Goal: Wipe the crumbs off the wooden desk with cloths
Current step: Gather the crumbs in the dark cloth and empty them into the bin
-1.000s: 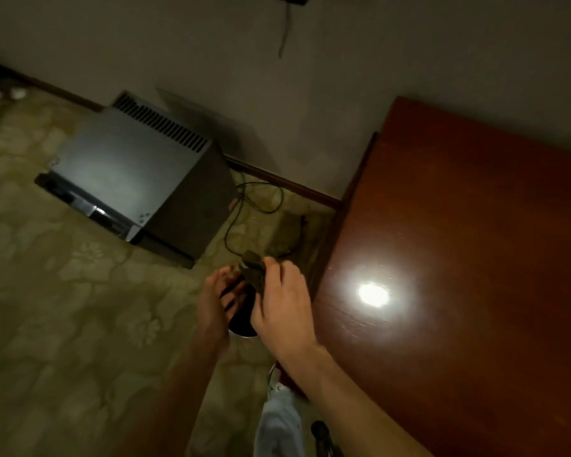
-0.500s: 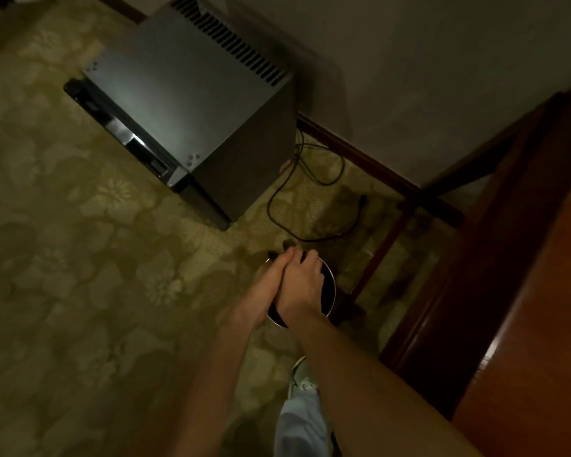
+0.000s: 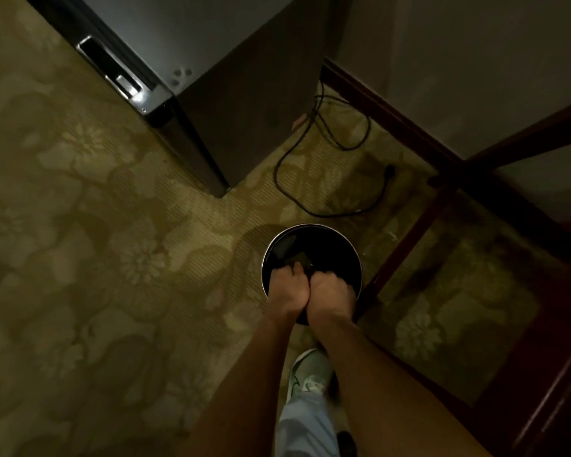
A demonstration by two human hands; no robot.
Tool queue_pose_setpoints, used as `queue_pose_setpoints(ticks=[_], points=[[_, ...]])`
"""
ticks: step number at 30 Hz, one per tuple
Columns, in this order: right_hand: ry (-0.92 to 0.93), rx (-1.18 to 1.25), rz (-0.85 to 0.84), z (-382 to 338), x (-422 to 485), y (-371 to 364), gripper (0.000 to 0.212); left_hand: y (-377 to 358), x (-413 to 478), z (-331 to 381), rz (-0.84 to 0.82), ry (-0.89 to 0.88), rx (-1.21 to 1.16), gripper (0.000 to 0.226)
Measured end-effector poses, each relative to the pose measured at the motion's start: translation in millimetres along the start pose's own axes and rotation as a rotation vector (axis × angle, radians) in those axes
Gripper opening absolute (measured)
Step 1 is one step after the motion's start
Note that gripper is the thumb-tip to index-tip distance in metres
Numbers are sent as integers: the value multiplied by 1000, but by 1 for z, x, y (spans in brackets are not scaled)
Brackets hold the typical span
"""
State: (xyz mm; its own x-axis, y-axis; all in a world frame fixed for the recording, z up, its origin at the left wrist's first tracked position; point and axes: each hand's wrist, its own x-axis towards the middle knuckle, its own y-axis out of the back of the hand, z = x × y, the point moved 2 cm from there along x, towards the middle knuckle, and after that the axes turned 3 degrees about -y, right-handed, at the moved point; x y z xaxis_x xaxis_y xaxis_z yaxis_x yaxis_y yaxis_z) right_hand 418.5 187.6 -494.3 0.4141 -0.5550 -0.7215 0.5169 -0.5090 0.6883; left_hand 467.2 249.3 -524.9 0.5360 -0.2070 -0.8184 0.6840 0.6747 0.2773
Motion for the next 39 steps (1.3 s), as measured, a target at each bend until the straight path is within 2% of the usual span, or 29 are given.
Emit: queue_pose_setpoints(ticks=[3,6,9,13,16,19,21,25,28,31,33,36,38,39], points=[[-25,52,20,5,-3,-6,20,-8,6,-3,44,49,-112,43],[17,134,88,14,-8,-13,31,-11,4,-1,71,119,-293,42],[84,355,8,23,-5,-12,14,-4,5,-6,109,125,-434,38],[57,556,-82,32,5,-7,36,10,18,-7,36,172,-553,34],[31,554,-169,35,10,-9,49,14,22,-1,-26,234,-618,41],[40,323,-224,41,9,-10,41,12,24,0,-1,220,-706,42],[40,206,-170,47,7,-9,33,9,23,-4,42,198,-745,34],[19,288,-38,49,9,-8,33,4,21,-14,125,268,-713,42],[25,382,57,44,8,-6,54,3,12,-13,152,264,-678,36],[11,381,276,44,6,-2,53,2,10,-17,261,212,-656,31],[28,304,273,41,2,-4,50,-3,11,-21,315,159,-532,31],[46,245,250,42,-2,-5,55,-9,6,-23,337,153,-401,43],[238,143,298,39,0,-5,58,-1,-2,-16,354,195,-340,43],[399,31,233,35,-1,-5,54,1,-7,-16,297,225,-316,37]])
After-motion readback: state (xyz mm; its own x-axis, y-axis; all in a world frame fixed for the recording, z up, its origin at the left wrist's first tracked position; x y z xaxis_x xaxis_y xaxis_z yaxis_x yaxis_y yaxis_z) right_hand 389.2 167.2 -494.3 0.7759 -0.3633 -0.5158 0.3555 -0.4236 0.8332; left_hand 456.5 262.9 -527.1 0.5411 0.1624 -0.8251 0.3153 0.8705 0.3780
